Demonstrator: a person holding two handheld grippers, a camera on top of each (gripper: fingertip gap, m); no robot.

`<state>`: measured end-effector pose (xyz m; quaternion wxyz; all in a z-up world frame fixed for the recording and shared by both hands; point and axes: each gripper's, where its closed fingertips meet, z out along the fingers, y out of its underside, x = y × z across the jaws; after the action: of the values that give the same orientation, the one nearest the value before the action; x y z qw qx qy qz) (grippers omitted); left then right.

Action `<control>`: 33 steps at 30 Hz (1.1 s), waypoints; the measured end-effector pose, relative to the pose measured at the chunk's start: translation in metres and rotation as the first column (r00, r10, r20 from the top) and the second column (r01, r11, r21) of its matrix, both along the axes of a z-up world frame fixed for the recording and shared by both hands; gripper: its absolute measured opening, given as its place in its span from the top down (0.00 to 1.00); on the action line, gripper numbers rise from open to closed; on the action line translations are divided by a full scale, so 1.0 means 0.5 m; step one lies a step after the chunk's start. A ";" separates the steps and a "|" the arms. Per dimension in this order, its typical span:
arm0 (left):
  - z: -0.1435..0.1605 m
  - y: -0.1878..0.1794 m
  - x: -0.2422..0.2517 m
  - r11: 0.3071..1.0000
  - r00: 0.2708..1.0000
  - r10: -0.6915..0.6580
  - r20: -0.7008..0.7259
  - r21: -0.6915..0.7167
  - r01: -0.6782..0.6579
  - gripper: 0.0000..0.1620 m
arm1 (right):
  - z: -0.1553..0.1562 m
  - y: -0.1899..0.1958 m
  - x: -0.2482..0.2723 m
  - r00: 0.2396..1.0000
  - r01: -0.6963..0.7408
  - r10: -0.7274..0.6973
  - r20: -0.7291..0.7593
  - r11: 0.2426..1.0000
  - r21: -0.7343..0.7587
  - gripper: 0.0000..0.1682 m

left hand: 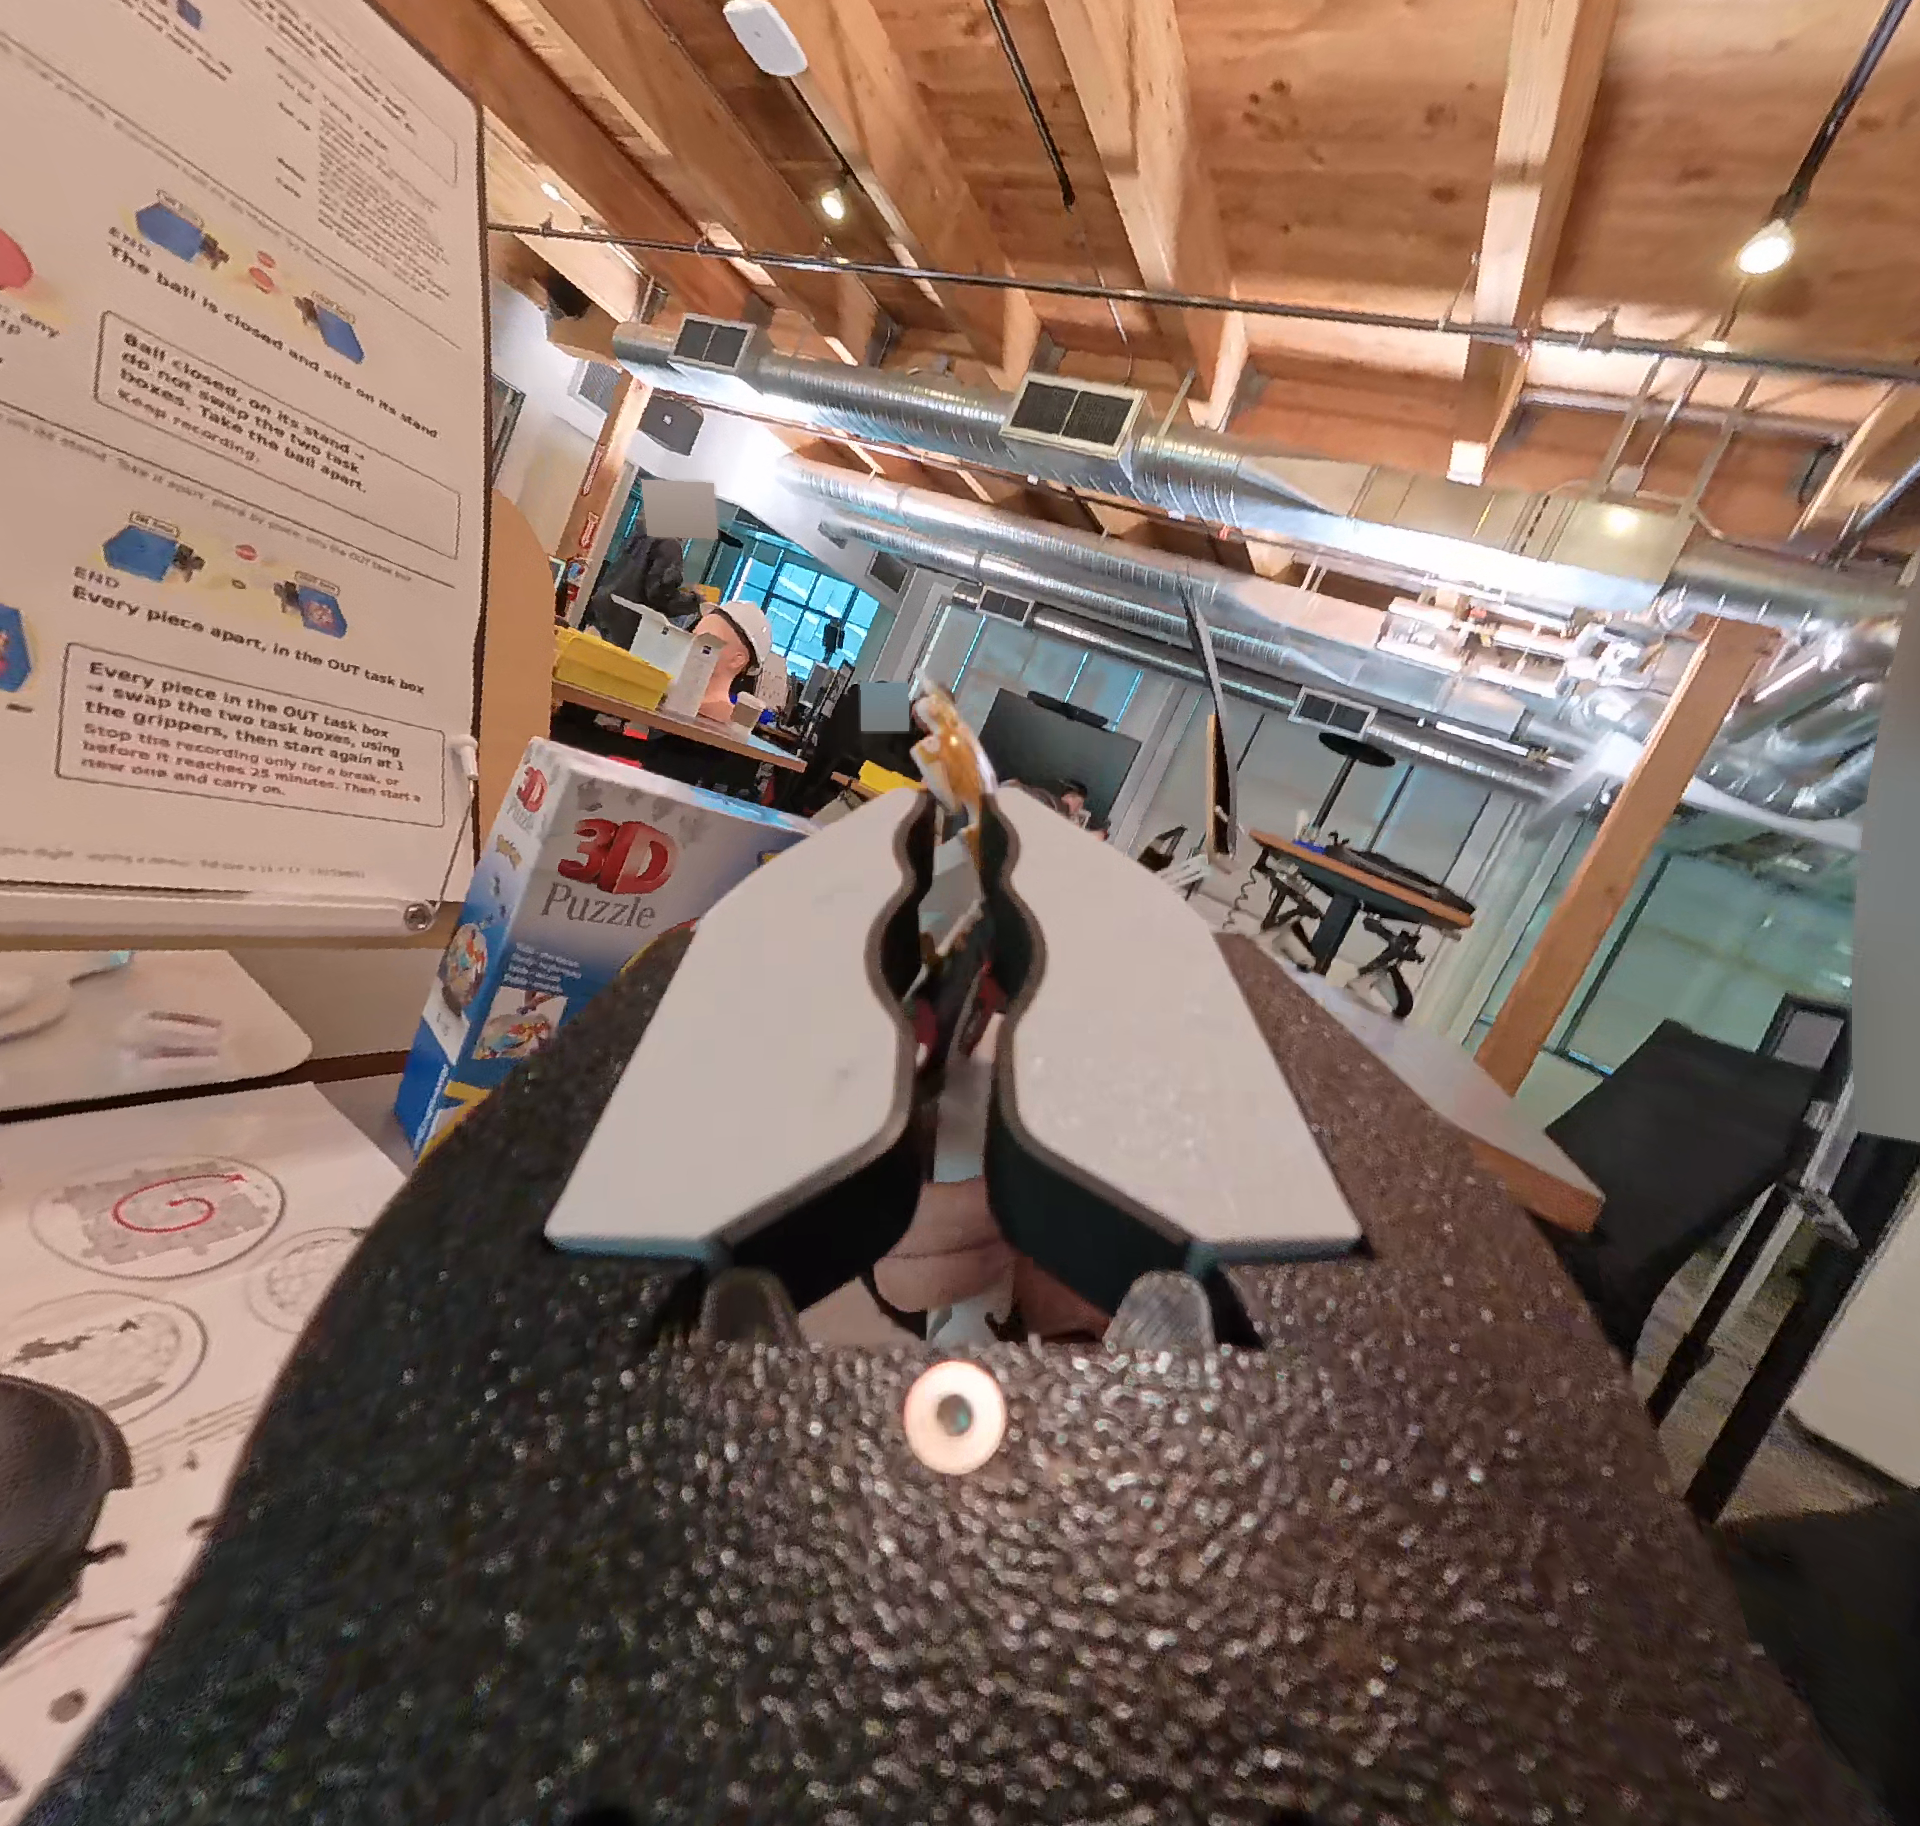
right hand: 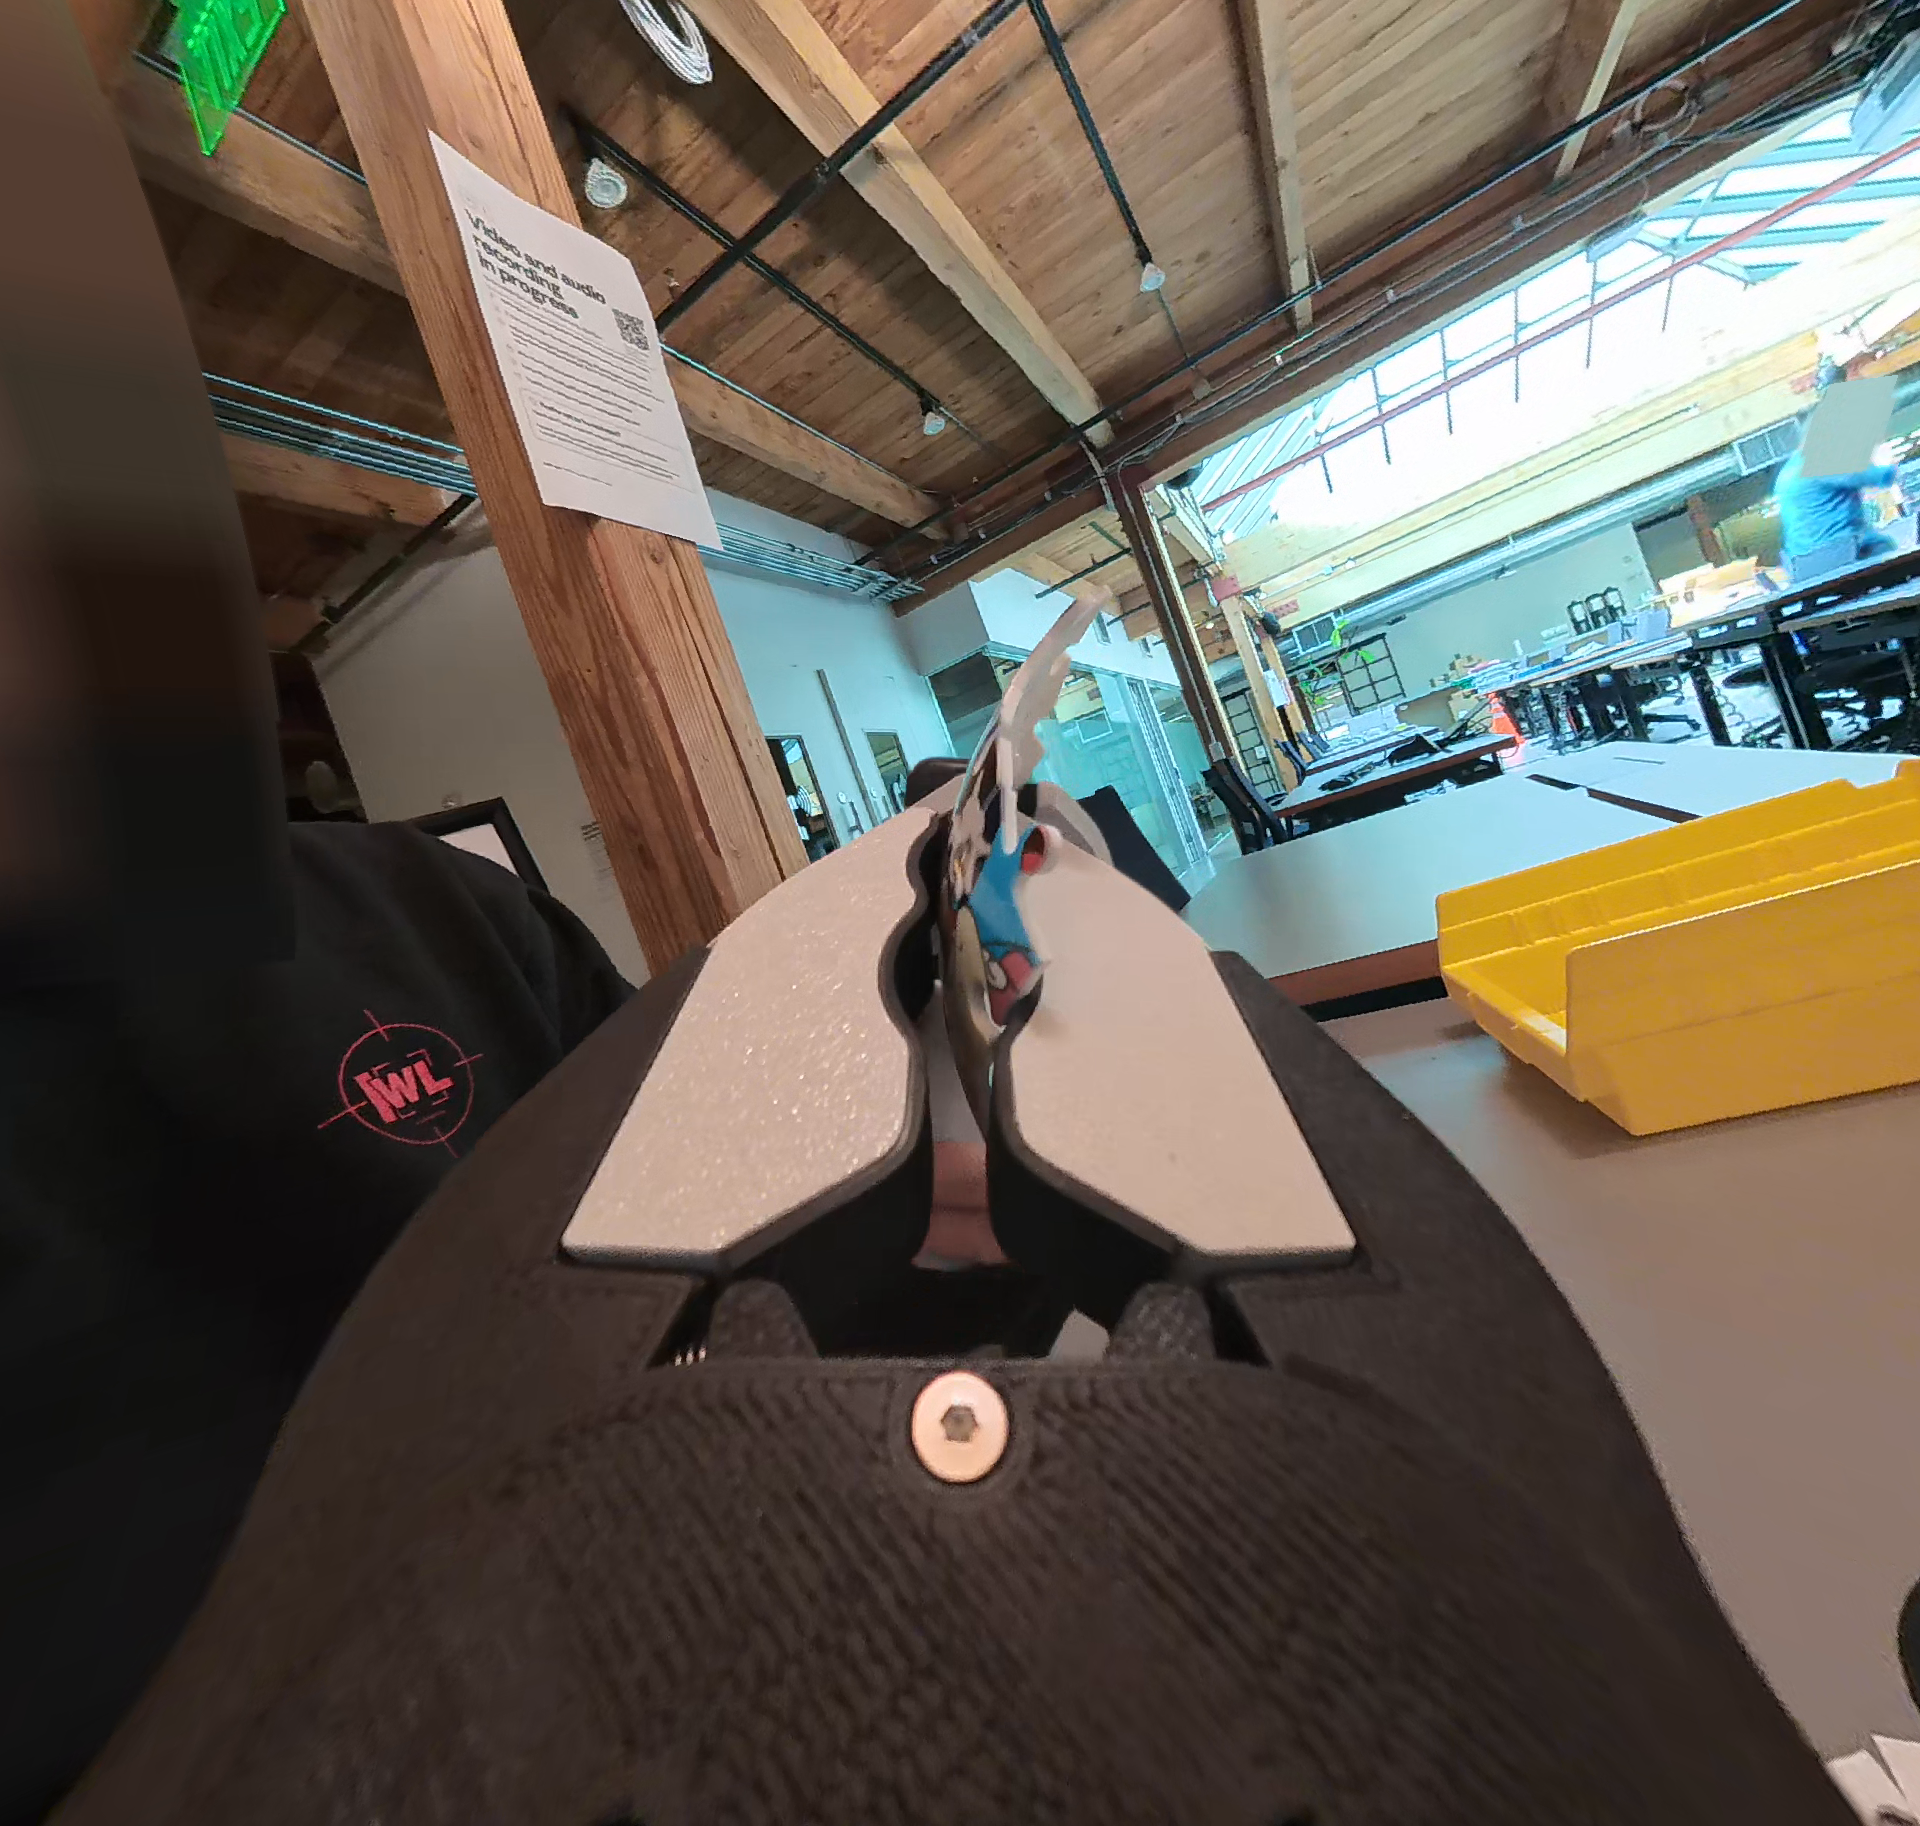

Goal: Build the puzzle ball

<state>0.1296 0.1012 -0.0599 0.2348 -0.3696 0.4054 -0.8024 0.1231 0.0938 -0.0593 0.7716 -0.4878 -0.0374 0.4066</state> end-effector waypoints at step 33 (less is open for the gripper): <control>-0.048 -0.029 -0.083 0.568 0.741 -0.402 -0.537 0.488 0.662 0.96 | -0.028 -0.015 -0.074 0.967 -0.181 0.202 0.156 0.974 -0.138 0.97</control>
<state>0.0881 0.0869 -0.0837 0.0095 -0.2633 0.7878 -0.5567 0.0862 0.0863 -0.0731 0.6912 -0.5611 -0.1245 0.4381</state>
